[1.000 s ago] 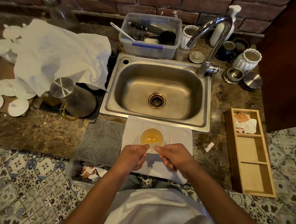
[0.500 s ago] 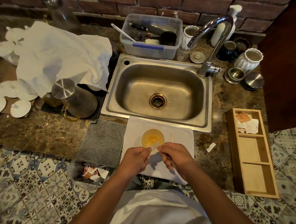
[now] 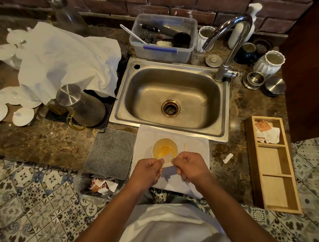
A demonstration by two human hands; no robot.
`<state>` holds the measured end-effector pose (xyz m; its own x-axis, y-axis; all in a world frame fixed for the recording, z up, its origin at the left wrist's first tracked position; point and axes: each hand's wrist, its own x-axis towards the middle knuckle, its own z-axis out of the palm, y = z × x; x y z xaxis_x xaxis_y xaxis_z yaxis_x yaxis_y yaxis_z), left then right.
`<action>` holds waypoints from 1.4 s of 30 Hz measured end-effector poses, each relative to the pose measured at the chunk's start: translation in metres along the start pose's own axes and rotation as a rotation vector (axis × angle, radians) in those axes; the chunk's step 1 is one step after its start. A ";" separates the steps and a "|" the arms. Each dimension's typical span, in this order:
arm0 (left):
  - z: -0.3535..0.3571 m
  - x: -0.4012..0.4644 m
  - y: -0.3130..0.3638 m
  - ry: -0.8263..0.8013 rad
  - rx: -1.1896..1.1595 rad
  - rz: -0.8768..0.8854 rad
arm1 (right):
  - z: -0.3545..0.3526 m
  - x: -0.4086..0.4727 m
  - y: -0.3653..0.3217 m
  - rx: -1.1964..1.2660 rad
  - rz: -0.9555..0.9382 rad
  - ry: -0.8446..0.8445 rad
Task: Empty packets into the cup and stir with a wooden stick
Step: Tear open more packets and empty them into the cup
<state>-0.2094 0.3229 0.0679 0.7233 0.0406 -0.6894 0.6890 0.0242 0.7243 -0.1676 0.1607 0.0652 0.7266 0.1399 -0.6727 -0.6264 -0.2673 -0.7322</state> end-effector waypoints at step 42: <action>-0.001 -0.011 0.010 -0.079 0.029 0.037 | 0.004 -0.003 0.006 -0.011 -0.060 -0.043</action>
<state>-0.2101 0.3235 0.0826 0.7487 -0.0384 -0.6618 0.6622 -0.0045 0.7493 -0.1747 0.1622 0.0630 0.7495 0.1967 -0.6321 -0.5790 -0.2680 -0.7700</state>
